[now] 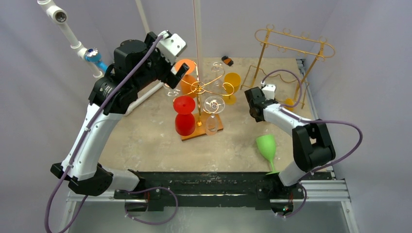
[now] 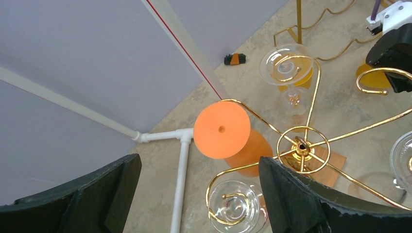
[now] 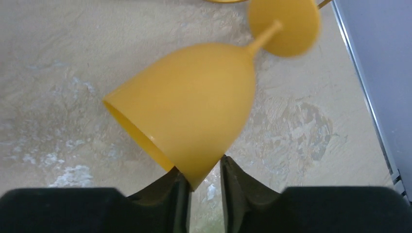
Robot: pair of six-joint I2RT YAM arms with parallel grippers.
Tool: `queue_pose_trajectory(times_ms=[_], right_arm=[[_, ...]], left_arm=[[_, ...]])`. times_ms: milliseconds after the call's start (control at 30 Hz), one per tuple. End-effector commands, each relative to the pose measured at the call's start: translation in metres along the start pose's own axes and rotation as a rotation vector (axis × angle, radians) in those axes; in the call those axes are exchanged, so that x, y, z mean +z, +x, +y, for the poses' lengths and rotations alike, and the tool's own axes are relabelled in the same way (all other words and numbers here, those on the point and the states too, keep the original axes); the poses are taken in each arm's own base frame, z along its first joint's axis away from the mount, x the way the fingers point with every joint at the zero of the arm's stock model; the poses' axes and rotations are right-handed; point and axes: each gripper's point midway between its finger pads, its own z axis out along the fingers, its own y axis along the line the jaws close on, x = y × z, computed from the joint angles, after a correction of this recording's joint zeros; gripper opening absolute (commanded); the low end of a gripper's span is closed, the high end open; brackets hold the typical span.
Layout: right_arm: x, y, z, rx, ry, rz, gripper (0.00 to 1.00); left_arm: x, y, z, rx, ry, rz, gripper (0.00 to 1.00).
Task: Place the wine glass upside down on the wine glass rack
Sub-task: Pick up the wine glass at the center of the board, then turn the wine glass upside down at the wine rack.
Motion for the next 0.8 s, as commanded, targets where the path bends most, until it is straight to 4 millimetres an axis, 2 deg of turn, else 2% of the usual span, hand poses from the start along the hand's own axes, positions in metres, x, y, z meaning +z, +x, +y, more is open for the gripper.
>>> queue_pose_trajectory(times_ms=[0,200,367,533,600,633,767], right_arm=[[-0.029,-0.048,-0.012,0.132,-0.041,-0.123,0.26],[-0.083,-0.07,-0.039,0.245,-0.195,-0.192,0.0],[-0.135,-0.075,-0.057,0.328,-0.388,-0.244,0.0],[-0.183,-0.066,-0.072,0.318,-0.579,-0.256,0.0],[-0.212,-0.064,-0.078,0.31,-0.698,-0.291,0.0],[-0.233,-0.065,-0.075,0.287,-0.806,-0.316,0.0],[-0.31,-0.08,-0.084,0.218,-1.11,-0.498,0.0]], left_arm=[[-0.016,-0.014,0.012,-0.031,-0.052,-0.05,1.0],[-0.015,-0.022,0.006,-0.04,-0.016,-0.079,1.0],[-0.015,-0.026,0.002,-0.044,0.01,-0.094,1.0],[-0.017,-0.029,-0.008,-0.037,0.07,-0.111,1.0],[-0.019,-0.031,-0.014,-0.022,0.106,-0.126,1.0],[-0.02,-0.033,-0.017,-0.015,0.126,-0.138,1.0],[-0.028,-0.043,-0.038,0.019,0.249,-0.206,1.0]])
